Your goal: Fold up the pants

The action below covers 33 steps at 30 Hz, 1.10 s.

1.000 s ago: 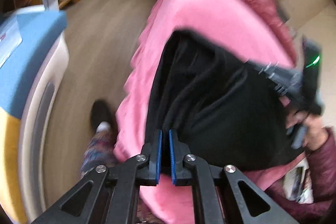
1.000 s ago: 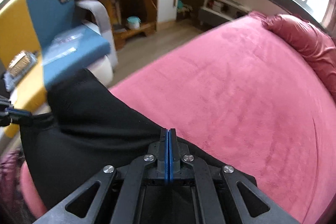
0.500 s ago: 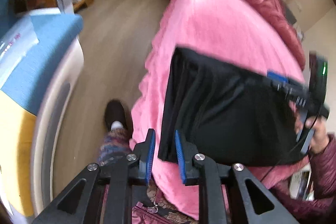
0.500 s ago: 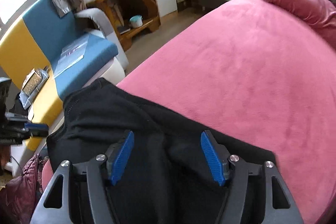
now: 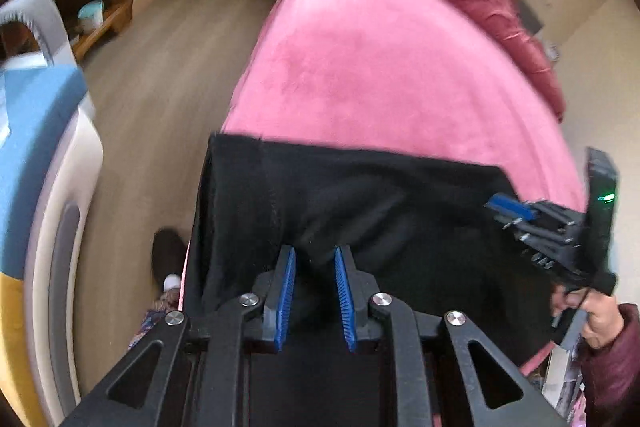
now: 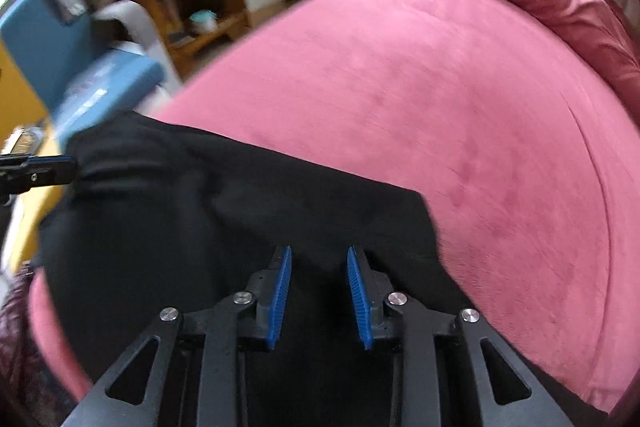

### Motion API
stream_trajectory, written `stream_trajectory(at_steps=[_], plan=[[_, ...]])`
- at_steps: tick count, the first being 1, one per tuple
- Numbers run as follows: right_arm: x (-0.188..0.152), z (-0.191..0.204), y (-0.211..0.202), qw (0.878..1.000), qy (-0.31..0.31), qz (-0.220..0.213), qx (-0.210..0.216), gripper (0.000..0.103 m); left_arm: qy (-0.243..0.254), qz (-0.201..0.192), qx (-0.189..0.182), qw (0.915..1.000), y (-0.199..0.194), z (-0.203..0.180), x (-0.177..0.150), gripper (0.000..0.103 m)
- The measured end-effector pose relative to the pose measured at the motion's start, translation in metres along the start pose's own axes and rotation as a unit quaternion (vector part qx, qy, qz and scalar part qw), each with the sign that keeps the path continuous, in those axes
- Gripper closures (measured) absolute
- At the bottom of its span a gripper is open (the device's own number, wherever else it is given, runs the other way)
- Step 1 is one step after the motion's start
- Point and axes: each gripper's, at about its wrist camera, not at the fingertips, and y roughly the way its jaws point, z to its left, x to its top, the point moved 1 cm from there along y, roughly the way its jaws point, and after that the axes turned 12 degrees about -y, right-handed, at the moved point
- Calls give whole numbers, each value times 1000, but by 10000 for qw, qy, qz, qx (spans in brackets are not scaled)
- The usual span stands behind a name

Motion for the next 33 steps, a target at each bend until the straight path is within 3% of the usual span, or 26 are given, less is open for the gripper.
stream_trajectory(at_steps=[1,4,9,12,14,16,21,27,30,33], plan=[[1,-4,4,10000,86,-15,8,78,-90,34,131,9999,6,4,1,82],[8,-11,13,9996,261,-50,-76,80,-296,55,-8,9995,13,16,0,84],[12,-12,11,9990,384,-150,-196,81,29,-89,361,9993,5,0,-9,84],[2,-13,-6,9975,638,-311,-60,77,153,-370,508,9979,-9,-13,-13,78],[-8,-16,-23,9947,902,-486,-61,68,180,-540,347,9978,-22,-23,-17,74],[-26,-23,-44,9888,1297,-728,100,50,243,-629,253,9974,-31,-31,-22,70],[-87,-37,-85,9720,2129,-990,126,50,541,-682,-97,9962,-34,-65,-37,70],[-214,-87,-136,9247,3633,-1126,-134,50,1030,-447,-411,9928,-22,-111,-58,70],[-284,-115,-168,8858,4437,-1288,-436,50,1249,-332,-428,9907,-16,-129,-70,70],[-355,-143,-204,8343,5239,-1465,-892,50,1482,-189,-493,9875,-9,-145,-82,70]])
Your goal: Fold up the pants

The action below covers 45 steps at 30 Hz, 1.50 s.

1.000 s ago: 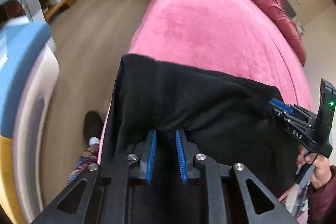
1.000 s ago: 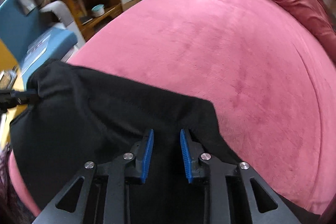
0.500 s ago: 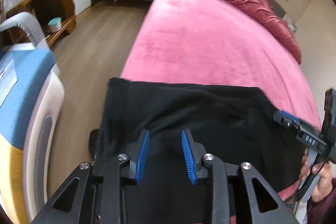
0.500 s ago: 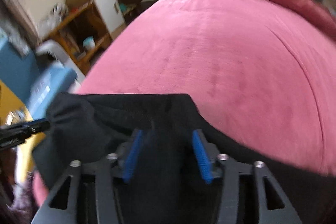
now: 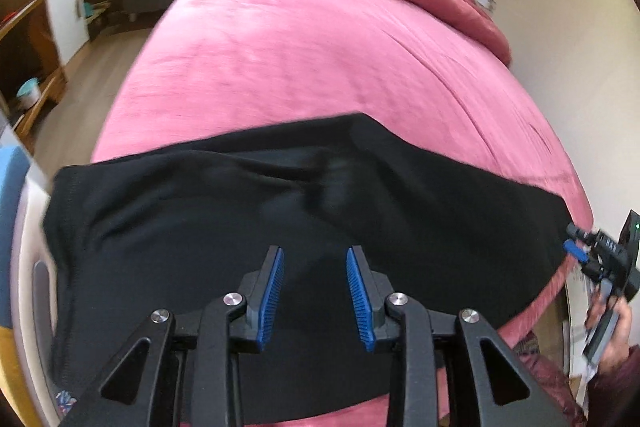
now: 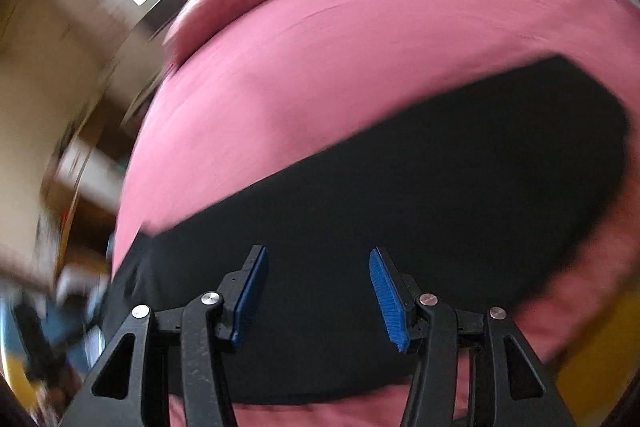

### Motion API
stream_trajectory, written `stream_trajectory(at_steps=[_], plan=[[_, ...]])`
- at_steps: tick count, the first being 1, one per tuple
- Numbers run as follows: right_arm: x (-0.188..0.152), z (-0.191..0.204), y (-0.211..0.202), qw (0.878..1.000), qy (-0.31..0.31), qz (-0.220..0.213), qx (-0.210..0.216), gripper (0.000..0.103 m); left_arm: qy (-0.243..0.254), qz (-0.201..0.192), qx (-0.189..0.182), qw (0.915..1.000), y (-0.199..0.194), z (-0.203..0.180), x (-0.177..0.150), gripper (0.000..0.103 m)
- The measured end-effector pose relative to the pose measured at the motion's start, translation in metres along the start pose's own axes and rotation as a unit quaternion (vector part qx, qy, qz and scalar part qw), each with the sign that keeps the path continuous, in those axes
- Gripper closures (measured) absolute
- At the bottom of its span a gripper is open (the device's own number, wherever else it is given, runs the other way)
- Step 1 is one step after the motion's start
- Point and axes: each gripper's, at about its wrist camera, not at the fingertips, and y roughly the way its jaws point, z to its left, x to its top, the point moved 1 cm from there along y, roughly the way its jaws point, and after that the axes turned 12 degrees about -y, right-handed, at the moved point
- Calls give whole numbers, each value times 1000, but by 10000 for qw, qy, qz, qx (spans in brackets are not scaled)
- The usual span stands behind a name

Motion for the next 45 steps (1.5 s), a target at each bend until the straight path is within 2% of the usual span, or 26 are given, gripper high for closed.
stream_trajectory(at_steps=[3,5,7,11,12,14,16,17,20,22,26,29,31,32,38,40,45], plan=[[1,-82,-32,9919,1140,-446,-324,49,177,144,-89,9997,11,-17,-9,70],[2,-120,-42,9842,1613,-612,-398,49,282,218,-176,9992,15,-28,-17,70],[2,-144,-43,9783,1924,-637,-438,49,375,301,-255,9985,20,-38,-23,70],[4,-169,-30,9726,2211,-545,-462,51,578,471,-278,9968,33,-54,-33,70],[8,-171,-25,9724,2234,-505,-434,55,613,501,-281,9965,35,-56,-35,70],[10,-173,-16,9743,2159,-450,-452,71,683,561,-281,9957,39,-60,-38,70],[11,-175,-12,9759,2078,-316,-586,96,761,595,-222,9951,41,-62,-41,70],[12,-177,-13,9761,2046,-339,-657,97,775,617,-209,9949,42,-62,-41,70],[16,-177,-22,9771,1967,-501,-637,97,741,737,-204,9943,45,-58,-43,70],[12,-181,-22,9756,2004,-421,-795,97,686,868,-240,9936,49,-54,-45,70],[8,-189,-6,9748,2112,-232,-680,96,660,905,-195,9935,56,-52,-45,70],[5,-190,-7,9713,2294,-341,-531,92,627,849,-167,9943,54,-52,-42,70],[-3,-194,-14,9682,2425,-462,-413,75,627,825,-171,9945,54,-52,-41,70],[-6,-194,-17,9680,2428,-479,-418,73,642,817,-160,9945,54,-53,-41,70],[-28,-199,-19,9629,2639,-460,-319,72,661,732,-99,9951,48,-56,-41,70],[-35,-203,-17,9589,2782,-509,-240,67,649,713,-77,9953,46,-55,-40,70],[-36,-212,-8,9546,2909,-633,-134,65,643,629,-33,9959,35,-59,-48,70]])
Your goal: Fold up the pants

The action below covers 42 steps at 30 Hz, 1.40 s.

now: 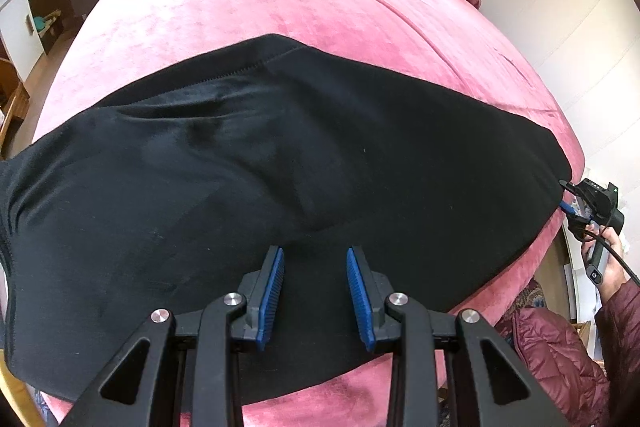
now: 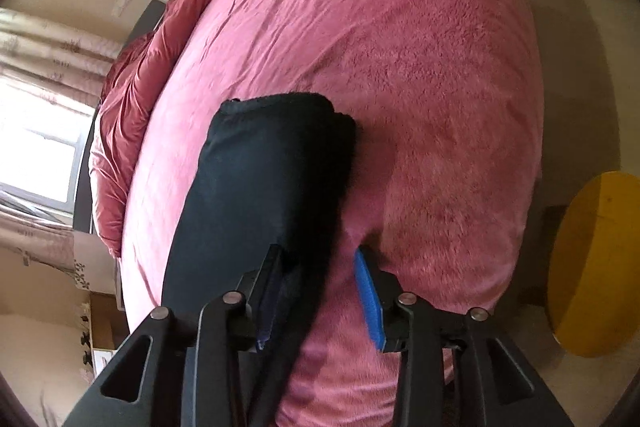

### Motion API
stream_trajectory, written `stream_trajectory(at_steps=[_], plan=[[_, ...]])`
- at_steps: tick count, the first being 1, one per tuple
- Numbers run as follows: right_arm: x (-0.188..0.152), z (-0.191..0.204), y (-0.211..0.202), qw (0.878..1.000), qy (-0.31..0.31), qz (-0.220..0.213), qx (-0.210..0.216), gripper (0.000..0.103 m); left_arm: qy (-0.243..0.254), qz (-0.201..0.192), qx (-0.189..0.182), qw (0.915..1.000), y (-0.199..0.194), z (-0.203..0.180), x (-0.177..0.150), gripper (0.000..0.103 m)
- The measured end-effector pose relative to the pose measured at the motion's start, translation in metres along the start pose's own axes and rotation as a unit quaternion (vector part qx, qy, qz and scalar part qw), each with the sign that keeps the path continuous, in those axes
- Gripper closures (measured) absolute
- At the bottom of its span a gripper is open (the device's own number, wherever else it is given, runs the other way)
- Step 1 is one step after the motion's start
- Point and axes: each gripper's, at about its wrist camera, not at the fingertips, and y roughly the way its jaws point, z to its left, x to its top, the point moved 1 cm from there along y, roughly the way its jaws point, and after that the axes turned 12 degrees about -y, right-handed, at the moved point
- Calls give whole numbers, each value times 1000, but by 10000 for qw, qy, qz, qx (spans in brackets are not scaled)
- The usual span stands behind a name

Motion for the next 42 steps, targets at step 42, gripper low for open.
stream_trajectory(at_steps=[42], plan=[[-215,304,11,8064,-5399,1795,1611,90,-395,-19,-894,9952,-29,17,2,70]])
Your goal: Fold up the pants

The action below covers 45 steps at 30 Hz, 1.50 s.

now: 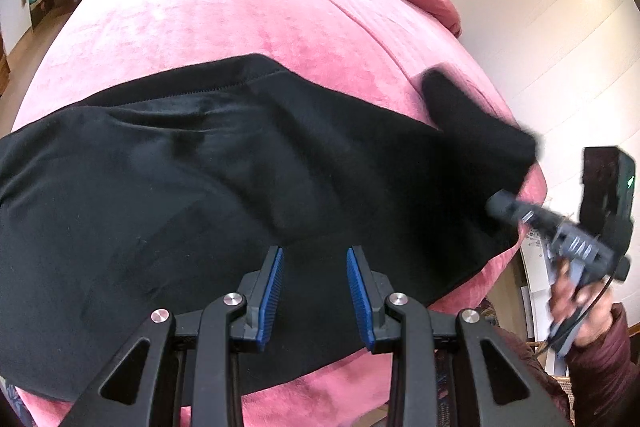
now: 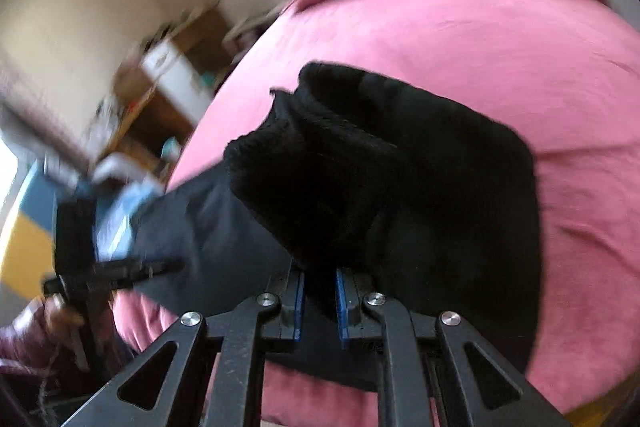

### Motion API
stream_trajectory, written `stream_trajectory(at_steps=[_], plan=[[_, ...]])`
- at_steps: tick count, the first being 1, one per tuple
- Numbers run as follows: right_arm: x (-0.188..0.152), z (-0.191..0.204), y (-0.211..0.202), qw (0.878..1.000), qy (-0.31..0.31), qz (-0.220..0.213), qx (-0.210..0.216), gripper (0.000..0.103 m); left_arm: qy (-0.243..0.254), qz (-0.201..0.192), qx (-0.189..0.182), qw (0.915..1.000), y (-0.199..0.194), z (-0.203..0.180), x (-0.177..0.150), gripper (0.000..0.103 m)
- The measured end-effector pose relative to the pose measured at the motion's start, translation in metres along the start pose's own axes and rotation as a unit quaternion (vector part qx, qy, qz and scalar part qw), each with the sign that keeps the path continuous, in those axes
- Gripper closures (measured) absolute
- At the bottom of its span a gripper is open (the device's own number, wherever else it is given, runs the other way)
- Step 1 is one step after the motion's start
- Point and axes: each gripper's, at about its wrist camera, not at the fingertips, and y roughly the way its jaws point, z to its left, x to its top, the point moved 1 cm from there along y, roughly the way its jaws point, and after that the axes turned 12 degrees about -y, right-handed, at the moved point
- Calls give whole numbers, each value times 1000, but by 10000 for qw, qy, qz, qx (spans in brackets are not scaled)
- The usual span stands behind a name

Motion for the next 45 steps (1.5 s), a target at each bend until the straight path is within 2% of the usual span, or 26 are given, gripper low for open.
stream_trajectory(at_steps=[4,9,14,18,20,21,23,24,25,31,36,38,39,40,41,43,45], plan=[[-6,34,37,9983,-438,359,97,90,-93,52,-181,9998,-3,2,3,70],[-9,50,52,9947,-860,542,-137,90,-324,184,-612,9974,-2,3,11,69],[-18,70,57,9855,-1505,650,-430,90,-514,281,-1088,9923,-3,-3,24,52],[-24,73,65,9831,-1612,719,-485,85,-621,525,-1152,9900,8,-7,32,44],[-25,65,58,9848,-1539,681,-434,84,-732,625,-1128,9889,15,-7,36,32],[-25,64,58,9859,-1496,661,-362,78,-809,712,-1146,9876,20,-6,37,30],[-25,61,51,9895,-1303,617,-36,56,-951,823,-1161,9852,27,-4,39,30],[-25,61,47,9906,-1236,568,156,40,-982,828,-1129,9853,29,-3,39,30],[-26,61,44,9905,-1248,536,200,36,-1006,848,-1138,9848,30,-2,39,29],[-32,48,24,9944,-898,475,277,36,-974,1068,-907,9853,46,-9,30,29],[-46,20,-15,9987,-372,336,-71,36,-837,1164,-820,9863,54,-25,20,33],[-56,2,-36,9990,-91,252,-355,36,-726,1169,-653,9883,59,-31,19,44],[-61,-8,-45,9986,75,225,-474,37,-645,1150,-552,9897,60,-33,18,46],[-67,-19,-54,9975,248,228,-614,37,-574,1148,-519,9904,63,-36,17,54],[-73,-27,-61,9960,363,273,-771,38,-524,1143,-533,9906,65,-39,17,68],[-87,-46,-70,9926,656,361,-953,50,-383,1054,-444,9927,67,-41,17,76],[-98,-64,-73,9889,1103,355,-929,56,-398,976,-570,9928,65,-40,17,82]])
